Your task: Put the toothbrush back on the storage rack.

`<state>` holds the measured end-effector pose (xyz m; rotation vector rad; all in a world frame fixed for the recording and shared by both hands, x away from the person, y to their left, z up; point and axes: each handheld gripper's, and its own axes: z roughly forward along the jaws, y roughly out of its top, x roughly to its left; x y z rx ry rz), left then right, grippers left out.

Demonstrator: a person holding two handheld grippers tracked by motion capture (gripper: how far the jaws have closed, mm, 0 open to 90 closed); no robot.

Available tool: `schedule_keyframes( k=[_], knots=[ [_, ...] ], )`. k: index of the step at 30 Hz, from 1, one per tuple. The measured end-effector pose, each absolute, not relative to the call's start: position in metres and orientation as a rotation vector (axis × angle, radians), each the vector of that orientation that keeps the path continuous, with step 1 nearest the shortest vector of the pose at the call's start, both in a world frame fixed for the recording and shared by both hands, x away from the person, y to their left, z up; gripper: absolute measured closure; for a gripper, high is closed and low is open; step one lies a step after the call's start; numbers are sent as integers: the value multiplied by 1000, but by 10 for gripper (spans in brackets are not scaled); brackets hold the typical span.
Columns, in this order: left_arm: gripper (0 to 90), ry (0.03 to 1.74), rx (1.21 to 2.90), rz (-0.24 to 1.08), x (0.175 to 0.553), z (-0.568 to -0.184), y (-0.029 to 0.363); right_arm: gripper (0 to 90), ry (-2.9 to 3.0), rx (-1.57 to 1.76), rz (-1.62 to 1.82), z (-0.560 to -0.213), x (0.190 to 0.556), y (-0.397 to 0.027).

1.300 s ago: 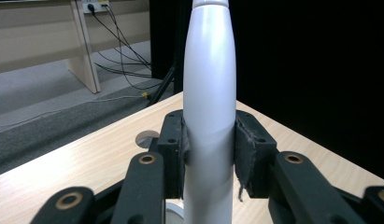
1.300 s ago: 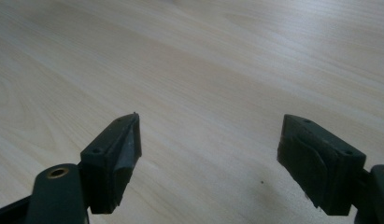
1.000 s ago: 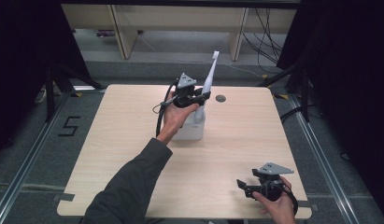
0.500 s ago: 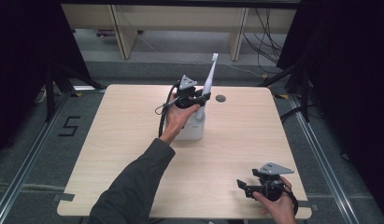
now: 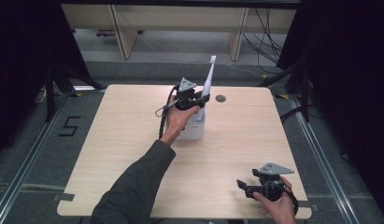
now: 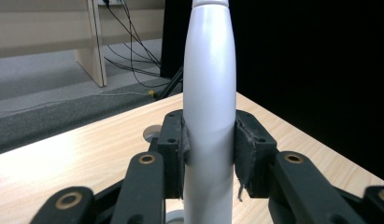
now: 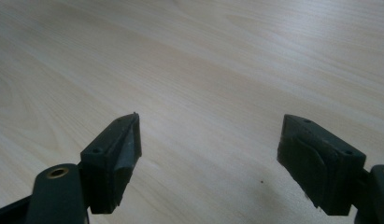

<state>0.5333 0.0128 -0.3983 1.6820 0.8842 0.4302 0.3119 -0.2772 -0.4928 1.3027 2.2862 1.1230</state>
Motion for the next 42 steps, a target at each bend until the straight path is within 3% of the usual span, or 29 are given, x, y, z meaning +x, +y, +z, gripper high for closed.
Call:
schedule_keyframes(
  k=[42],
  knots=[
    [661,897,1770,420,517,-424,24,223,2287,1312,1114,-494,312,-275]
  ],
)
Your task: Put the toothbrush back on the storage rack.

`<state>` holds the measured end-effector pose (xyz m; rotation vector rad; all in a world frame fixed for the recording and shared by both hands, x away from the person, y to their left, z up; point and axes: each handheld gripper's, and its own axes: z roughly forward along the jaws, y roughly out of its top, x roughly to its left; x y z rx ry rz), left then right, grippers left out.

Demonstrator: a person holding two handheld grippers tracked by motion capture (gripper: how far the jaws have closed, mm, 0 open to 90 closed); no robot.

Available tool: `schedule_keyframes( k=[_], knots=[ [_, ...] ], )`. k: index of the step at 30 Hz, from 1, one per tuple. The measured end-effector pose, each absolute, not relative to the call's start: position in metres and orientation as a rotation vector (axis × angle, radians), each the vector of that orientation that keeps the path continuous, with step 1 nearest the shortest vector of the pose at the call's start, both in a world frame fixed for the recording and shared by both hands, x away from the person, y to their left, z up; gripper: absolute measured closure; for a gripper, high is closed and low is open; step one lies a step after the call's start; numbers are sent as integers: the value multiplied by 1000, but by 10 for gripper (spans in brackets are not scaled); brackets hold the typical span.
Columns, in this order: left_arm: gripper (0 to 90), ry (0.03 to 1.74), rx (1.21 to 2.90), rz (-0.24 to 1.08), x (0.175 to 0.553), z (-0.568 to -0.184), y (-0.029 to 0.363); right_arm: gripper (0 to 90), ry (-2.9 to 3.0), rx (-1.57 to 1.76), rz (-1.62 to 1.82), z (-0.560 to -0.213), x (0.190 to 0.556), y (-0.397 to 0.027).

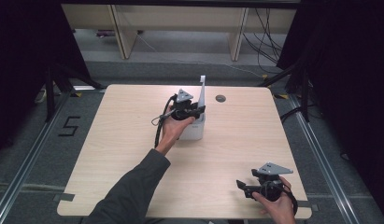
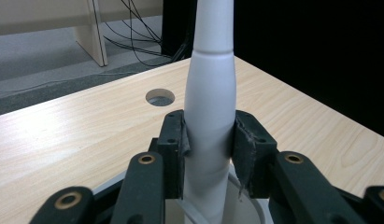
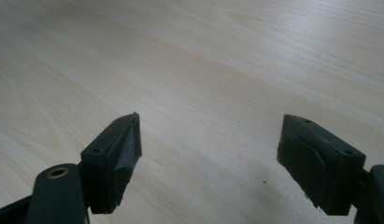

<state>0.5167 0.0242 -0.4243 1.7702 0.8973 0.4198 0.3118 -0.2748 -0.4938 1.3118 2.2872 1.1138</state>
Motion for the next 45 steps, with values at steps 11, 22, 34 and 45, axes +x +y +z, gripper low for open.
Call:
schedule_keyframes(
  k=[11,22,34,45],
  knots=[
    [642,884,1762,425,512,-418,28,223,2289,1307,1113,-494,312,-275],
    [500,875,1770,434,505,-409,35,223,2292,1267,1097,-494,313,-276],
    [358,881,1796,424,494,-401,39,223,2291,1267,1096,-494,313,-276],
    [260,876,1829,420,478,-395,48,223,2288,1320,1113,-494,312,-274]
  ],
)
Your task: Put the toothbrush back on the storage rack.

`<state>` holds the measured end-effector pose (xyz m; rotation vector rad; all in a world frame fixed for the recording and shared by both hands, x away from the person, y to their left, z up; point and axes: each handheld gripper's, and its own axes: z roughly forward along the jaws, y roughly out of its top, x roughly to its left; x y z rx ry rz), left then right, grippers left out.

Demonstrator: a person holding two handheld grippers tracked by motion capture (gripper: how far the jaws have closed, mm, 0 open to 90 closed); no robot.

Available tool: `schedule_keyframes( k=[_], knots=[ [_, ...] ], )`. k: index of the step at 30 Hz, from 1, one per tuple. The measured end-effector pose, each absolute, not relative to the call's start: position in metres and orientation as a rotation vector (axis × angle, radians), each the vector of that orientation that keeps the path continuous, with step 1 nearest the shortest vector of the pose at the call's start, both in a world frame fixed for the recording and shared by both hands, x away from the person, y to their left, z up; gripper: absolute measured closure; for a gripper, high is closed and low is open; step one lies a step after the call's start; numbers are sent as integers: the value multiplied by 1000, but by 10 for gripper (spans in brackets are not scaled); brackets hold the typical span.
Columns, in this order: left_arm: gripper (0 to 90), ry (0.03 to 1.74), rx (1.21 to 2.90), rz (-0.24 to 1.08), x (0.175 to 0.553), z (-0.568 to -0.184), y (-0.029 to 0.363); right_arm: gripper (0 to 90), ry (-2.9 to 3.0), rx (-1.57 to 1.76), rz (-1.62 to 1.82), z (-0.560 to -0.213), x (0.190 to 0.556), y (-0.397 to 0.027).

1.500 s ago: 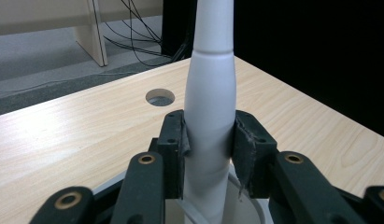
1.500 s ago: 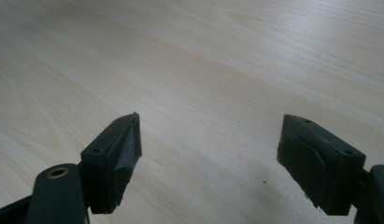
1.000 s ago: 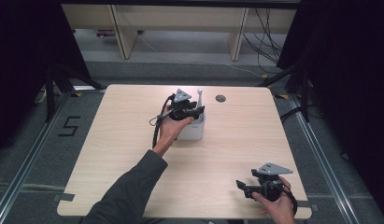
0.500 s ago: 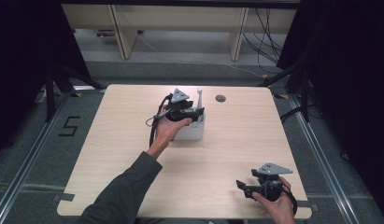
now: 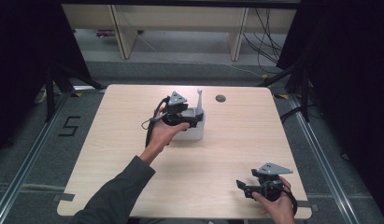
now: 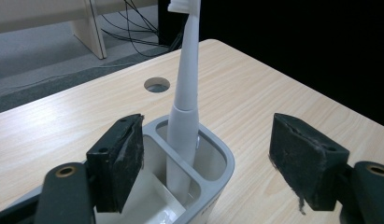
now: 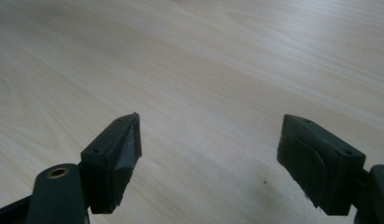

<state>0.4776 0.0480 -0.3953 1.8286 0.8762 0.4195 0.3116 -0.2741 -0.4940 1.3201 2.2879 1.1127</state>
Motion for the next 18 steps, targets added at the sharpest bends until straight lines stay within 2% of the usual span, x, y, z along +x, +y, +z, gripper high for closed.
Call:
schedule_keyframes(
  k=[9,18],
  knots=[
    [196,848,1848,403,464,-394,60,223,2292,1312,1106,-494,312,-275],
    [187,837,1862,409,453,-398,72,224,2287,1308,1105,-494,312,-274]
  ],
)
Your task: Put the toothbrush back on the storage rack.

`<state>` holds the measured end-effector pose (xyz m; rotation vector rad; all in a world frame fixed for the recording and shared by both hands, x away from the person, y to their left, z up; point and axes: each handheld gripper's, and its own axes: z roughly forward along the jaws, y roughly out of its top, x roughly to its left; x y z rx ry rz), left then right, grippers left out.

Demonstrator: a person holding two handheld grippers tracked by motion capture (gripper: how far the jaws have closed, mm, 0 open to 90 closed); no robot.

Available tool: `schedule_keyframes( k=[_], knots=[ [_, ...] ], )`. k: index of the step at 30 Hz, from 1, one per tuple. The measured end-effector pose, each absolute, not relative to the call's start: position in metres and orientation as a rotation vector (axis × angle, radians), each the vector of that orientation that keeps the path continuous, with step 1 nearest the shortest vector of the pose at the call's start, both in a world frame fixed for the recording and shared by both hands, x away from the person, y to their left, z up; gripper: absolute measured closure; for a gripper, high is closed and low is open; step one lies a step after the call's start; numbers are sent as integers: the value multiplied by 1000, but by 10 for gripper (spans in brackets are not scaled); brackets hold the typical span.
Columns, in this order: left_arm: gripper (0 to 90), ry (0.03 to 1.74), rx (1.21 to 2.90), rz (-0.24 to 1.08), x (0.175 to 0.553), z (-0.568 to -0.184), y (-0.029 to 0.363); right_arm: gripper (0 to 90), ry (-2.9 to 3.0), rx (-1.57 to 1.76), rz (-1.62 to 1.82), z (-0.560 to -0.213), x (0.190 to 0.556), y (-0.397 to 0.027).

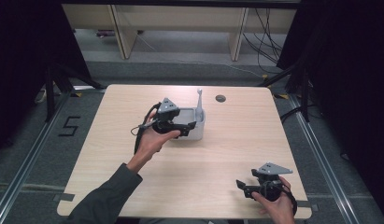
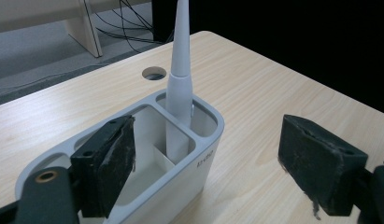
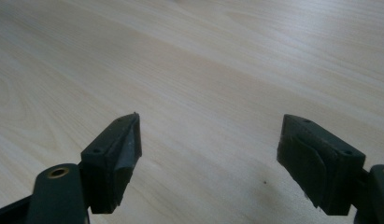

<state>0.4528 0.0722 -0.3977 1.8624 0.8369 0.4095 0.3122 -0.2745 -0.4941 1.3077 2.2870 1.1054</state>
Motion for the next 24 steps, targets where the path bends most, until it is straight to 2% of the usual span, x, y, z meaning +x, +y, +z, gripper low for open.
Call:
schedule_keyframes(
  k=[24],
  knots=[
    [170,828,1878,441,431,-416,113,224,2285,1280,1099,-493,313,-275]
  ],
)
